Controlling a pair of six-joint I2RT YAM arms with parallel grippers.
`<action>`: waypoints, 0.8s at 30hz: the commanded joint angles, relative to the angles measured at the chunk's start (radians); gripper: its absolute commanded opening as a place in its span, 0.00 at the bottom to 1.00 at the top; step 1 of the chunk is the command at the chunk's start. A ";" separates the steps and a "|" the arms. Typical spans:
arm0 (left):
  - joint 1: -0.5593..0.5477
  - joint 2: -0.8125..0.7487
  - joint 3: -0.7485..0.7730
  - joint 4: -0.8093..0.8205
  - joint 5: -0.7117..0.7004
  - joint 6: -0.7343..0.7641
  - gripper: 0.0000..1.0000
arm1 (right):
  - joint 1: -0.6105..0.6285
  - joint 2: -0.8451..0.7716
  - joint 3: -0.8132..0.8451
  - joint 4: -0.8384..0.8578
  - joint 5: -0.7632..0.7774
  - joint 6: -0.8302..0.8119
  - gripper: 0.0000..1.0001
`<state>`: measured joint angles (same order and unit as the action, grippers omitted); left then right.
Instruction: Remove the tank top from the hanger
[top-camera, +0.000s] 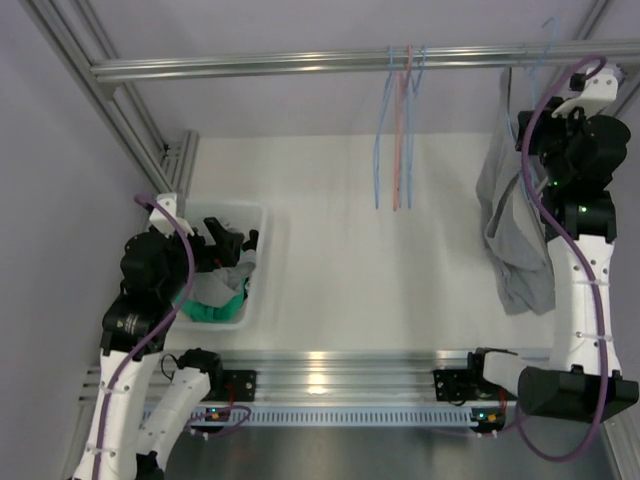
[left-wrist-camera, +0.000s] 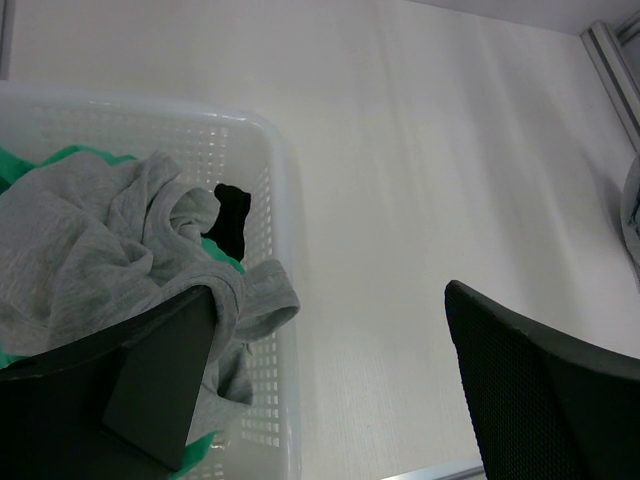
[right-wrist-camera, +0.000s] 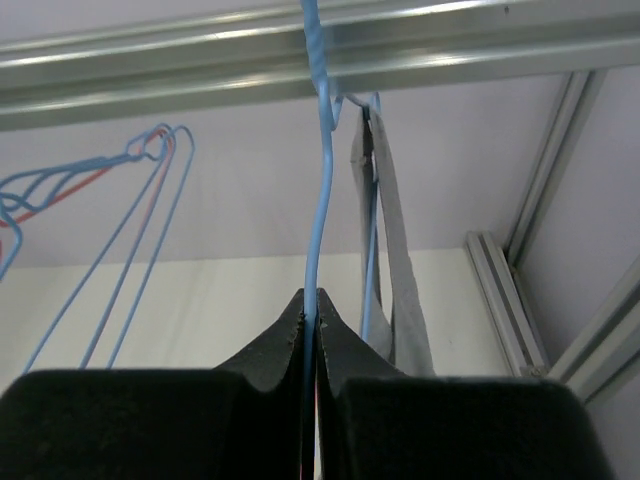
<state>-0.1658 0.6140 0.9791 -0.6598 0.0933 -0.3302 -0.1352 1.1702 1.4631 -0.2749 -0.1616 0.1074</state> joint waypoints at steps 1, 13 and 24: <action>-0.011 0.023 0.007 0.016 0.051 0.026 0.99 | -0.010 -0.061 -0.044 0.287 -0.076 0.035 0.00; -0.176 0.153 0.153 0.019 0.295 0.080 0.99 | -0.010 -0.378 -0.245 0.175 -0.130 0.077 0.00; -0.248 0.311 0.398 0.020 0.185 0.051 0.99 | -0.010 -0.626 -0.132 -0.236 -0.196 0.065 0.00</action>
<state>-0.4088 0.9161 1.3289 -0.6720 0.3927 -0.2714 -0.1352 0.5385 1.2640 -0.4084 -0.3153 0.2039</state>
